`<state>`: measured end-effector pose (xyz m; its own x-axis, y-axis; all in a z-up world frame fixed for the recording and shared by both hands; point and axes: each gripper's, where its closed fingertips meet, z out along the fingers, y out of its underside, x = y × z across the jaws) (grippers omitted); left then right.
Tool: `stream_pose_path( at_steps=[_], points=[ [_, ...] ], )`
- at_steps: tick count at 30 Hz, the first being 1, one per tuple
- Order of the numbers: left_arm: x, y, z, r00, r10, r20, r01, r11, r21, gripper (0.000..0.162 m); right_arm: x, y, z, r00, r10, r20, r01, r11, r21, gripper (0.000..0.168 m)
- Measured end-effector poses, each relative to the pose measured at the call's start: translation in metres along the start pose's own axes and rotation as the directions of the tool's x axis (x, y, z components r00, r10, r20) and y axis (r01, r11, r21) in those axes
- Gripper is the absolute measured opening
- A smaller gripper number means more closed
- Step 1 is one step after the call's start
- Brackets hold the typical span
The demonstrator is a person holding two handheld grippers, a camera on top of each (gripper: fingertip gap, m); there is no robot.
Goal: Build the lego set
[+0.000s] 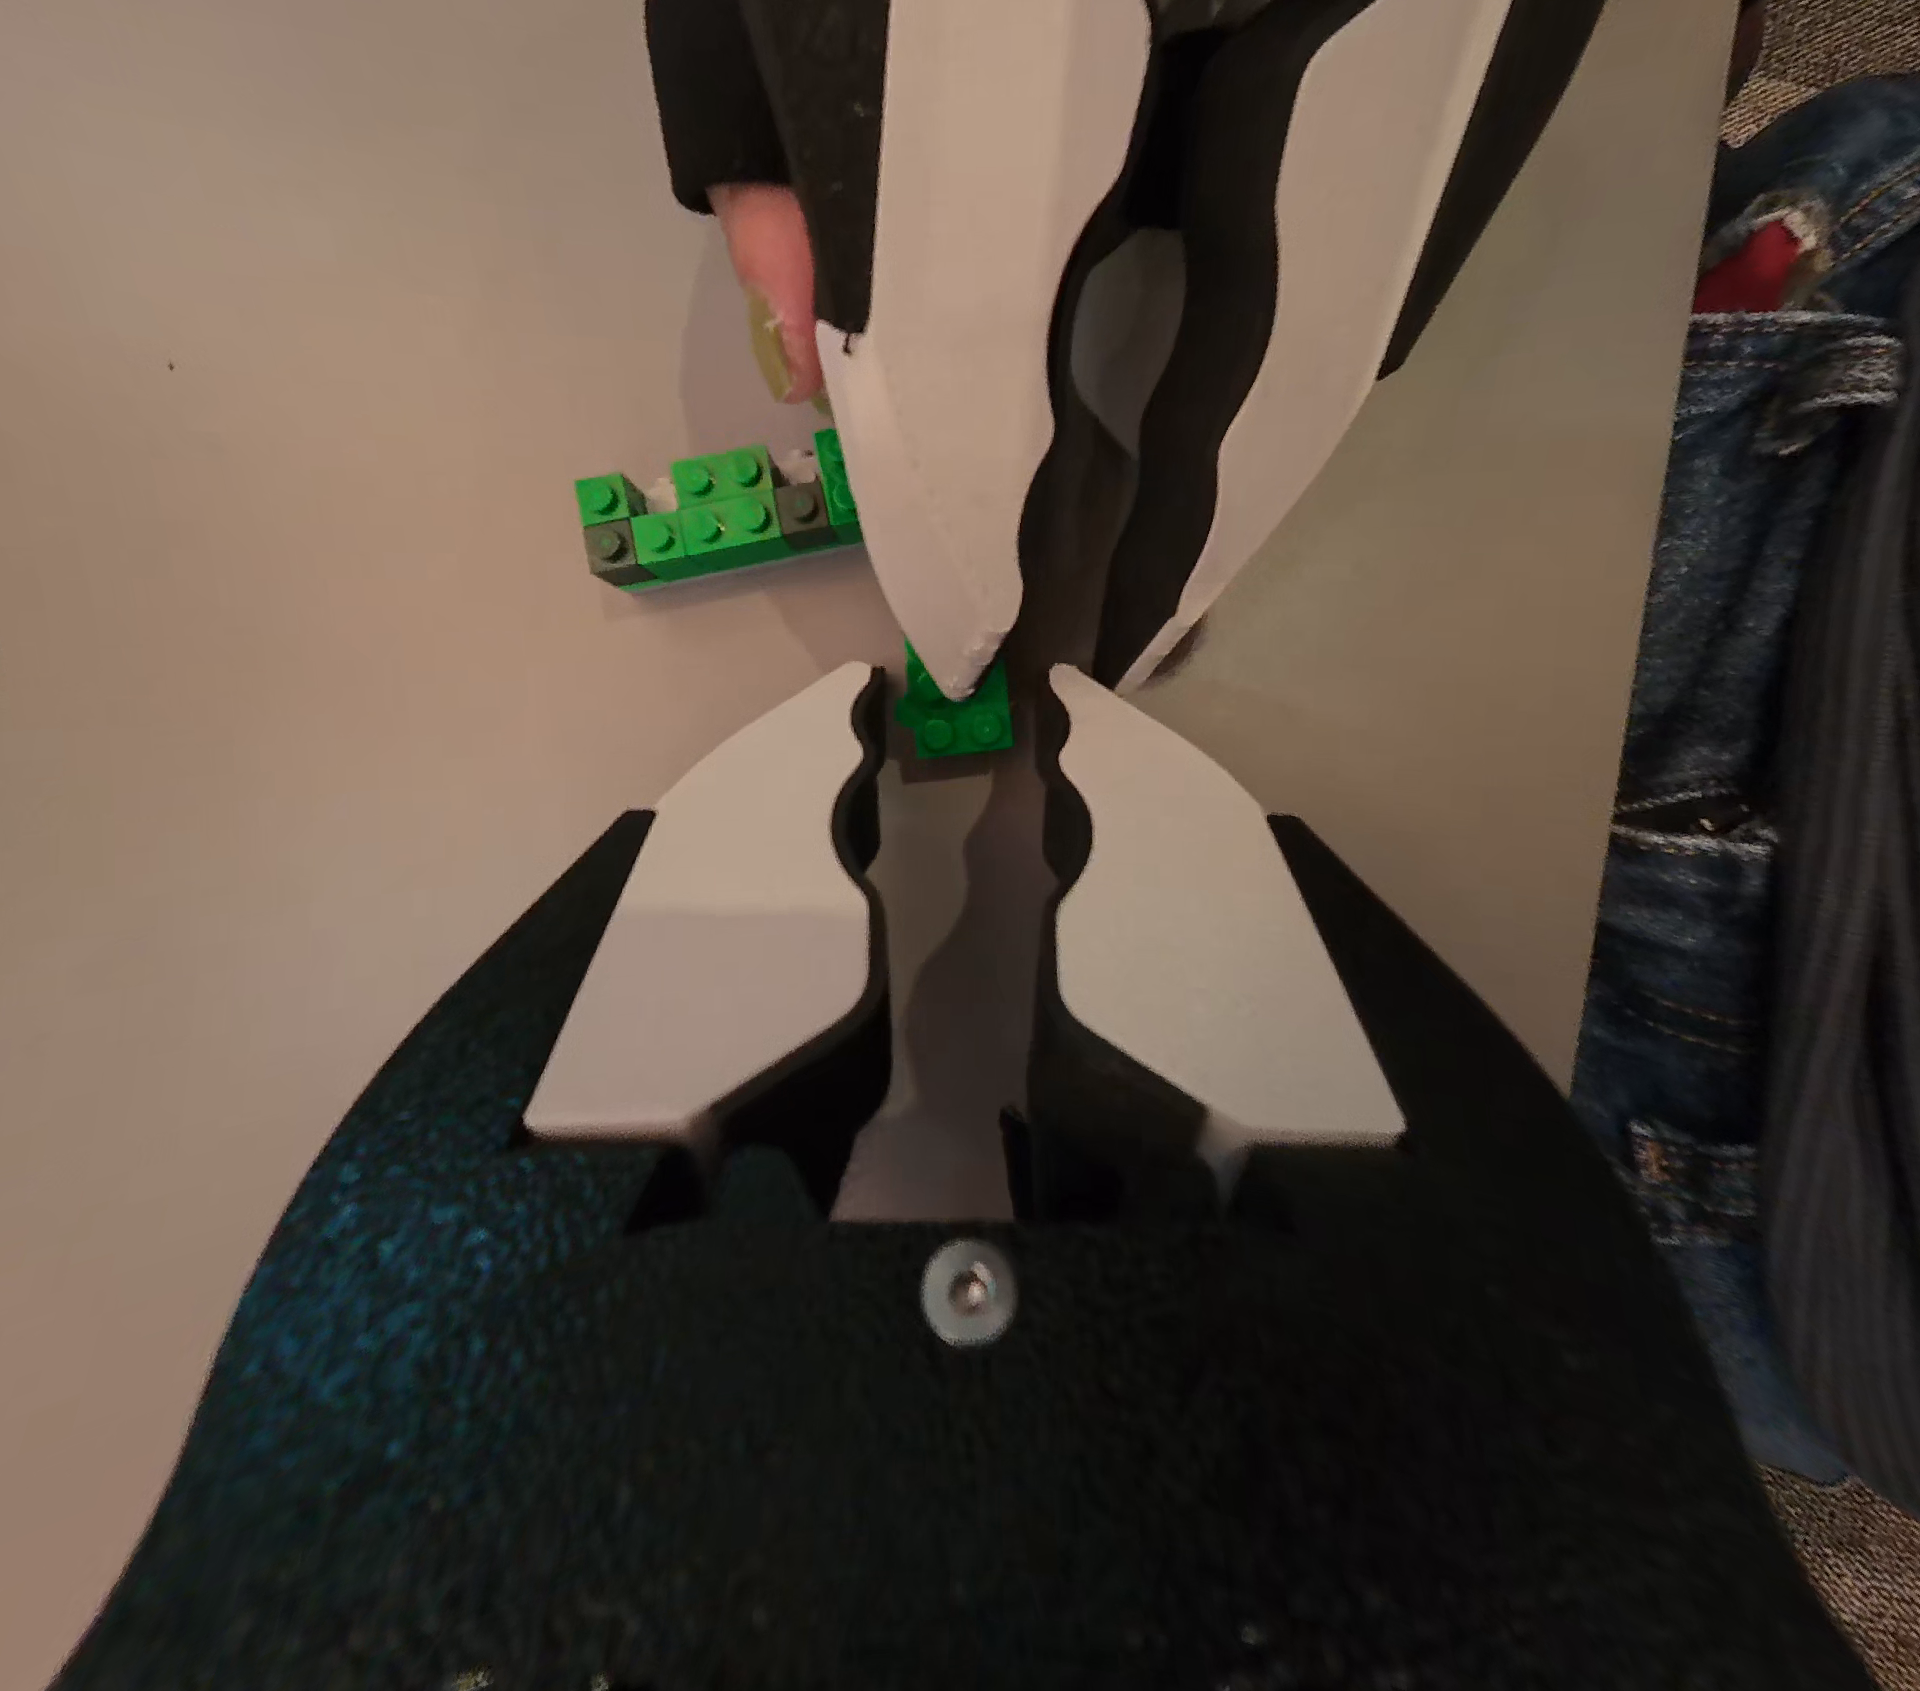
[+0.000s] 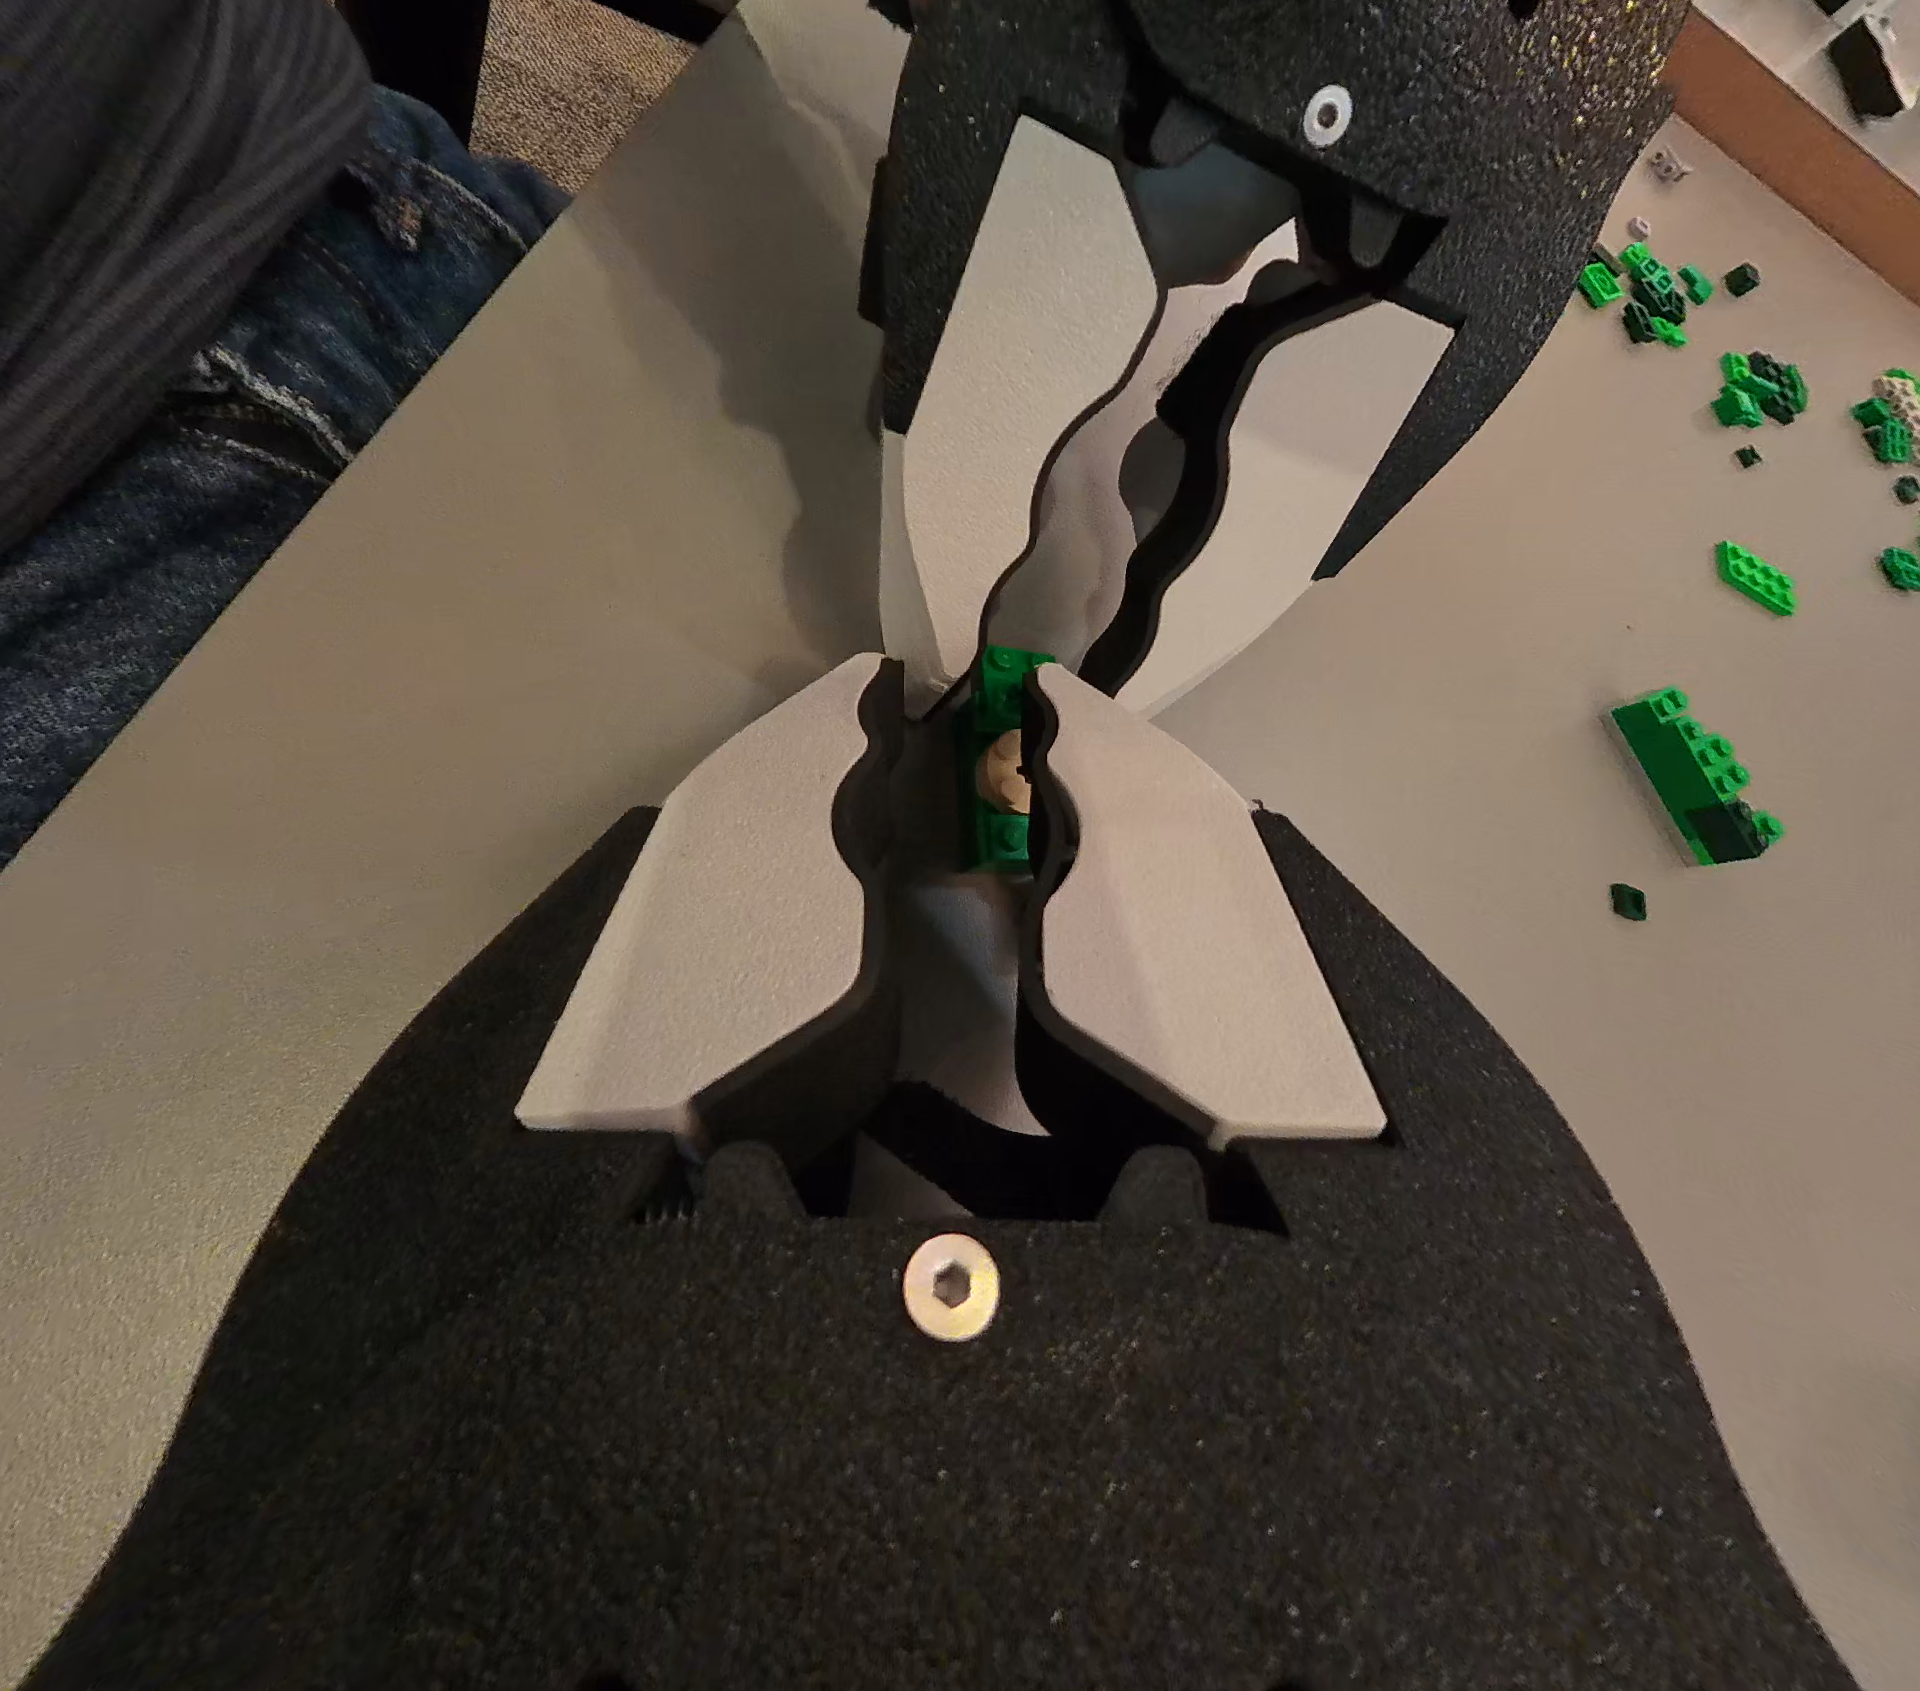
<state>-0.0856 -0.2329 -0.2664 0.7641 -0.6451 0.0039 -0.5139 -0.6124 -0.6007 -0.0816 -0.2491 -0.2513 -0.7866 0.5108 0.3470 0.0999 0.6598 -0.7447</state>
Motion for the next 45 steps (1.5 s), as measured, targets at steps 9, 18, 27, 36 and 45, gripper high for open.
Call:
stream_pose_path(
  at_steps=[9,18,27,36,45],
  points=[
    [-0.001,-0.008,0.006,1.000,0.010,0.002,-0.010,0.997,0.076,0.020,-0.004,0.001,-0.002,0.999,0.023,0.038,-0.023,1.000,0.000,0.027],
    [0.003,-0.005,-0.002,0.994,-0.048,-0.096,0.054,0.997,0.062,0.019,-0.004,0.001,0.000,0.989,-0.143,-0.038,0.140,0.988,-0.069,0.027],
    [0.006,-0.002,-0.005,0.965,-0.136,-0.224,0.144,0.989,0.021,0.020,0.002,0.003,0.004,0.937,-0.325,-0.131,0.301,0.938,-0.174,0.025],
    [-0.001,0.008,-0.012,0.999,-0.003,-0.035,0.003,1.000,-0.007,0.020,0.017,0.011,-0.018,0.981,-0.130,-0.145,0.114,0.986,-0.118,0.032],
    [-0.006,0.006,-0.012,0.999,-0.016,0.042,0.015,1.000,0.027,0.040,0.021,0.019,-0.040,0.990,0.120,-0.073,-0.122,0.992,-0.020,0.032]
  ],
)
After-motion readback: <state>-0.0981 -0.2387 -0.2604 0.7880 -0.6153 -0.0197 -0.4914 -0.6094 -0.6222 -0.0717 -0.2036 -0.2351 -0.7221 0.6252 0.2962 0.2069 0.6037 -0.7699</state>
